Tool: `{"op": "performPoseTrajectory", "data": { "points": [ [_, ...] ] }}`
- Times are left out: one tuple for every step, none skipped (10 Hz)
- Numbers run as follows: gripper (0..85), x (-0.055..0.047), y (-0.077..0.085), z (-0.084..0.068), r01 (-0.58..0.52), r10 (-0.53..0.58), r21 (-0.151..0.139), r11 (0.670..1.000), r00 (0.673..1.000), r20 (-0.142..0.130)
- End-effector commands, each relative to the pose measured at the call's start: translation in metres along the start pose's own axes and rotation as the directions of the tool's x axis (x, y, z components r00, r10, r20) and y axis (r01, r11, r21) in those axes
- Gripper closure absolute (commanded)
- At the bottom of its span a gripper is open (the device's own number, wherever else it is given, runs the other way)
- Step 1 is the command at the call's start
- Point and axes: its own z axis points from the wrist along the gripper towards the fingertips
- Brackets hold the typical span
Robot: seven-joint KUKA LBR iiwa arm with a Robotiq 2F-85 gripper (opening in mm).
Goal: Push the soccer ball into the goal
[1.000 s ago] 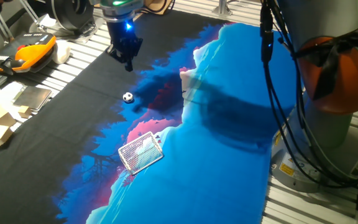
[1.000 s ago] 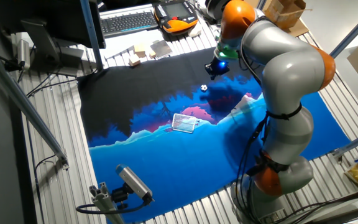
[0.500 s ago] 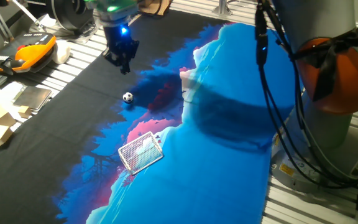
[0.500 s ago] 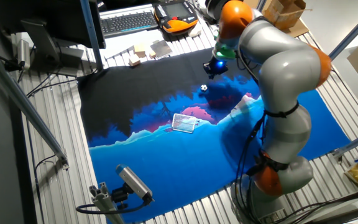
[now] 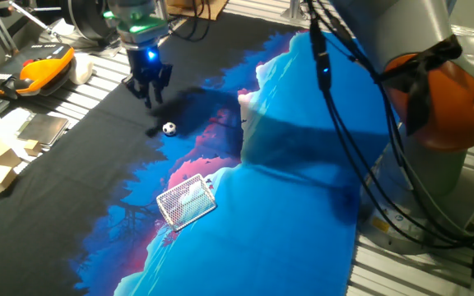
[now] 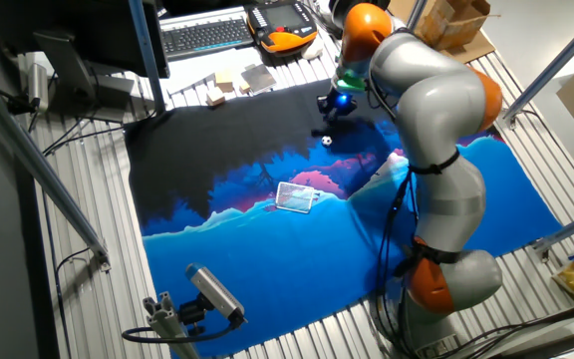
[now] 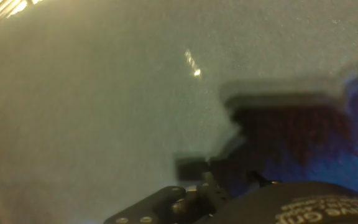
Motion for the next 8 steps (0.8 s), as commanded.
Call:
{"op": "performPoseTrajectory", "data": {
  "points": [
    [51.0, -0.001, -0.001, 0.003, -0.005, 0.005, -0.002, 1.0, 1.0, -0.011],
    [51.0, 0.0, -0.002, 0.007, -0.001, 0.001, 0.007, 1.0, 1.0, 0.005],
    [51.0, 0.004, -0.004, 0.01, -0.008, 0.007, 0.028, 1.0, 1.0, 0.016],
    [34.0, 0.008, -0.007, 0.016, -0.009, 0.008, 0.032, 0.999, 1.0, 0.025],
    [34.0, 0.013, -0.008, 0.022, -0.01, 0.009, 0.032, 0.999, 1.0, 0.029],
    [34.0, 0.017, -0.011, 0.026, -0.01, 0.008, 0.04, 0.999, 0.999, 0.04],
    [34.0, 0.019, -0.016, 0.032, -0.003, 0.001, 0.042, 0.999, 0.999, 0.052],
    [34.0, 0.018, -0.018, 0.033, -0.001, 0.0, 0.036, 0.999, 0.999, 0.05]
  ]
}}
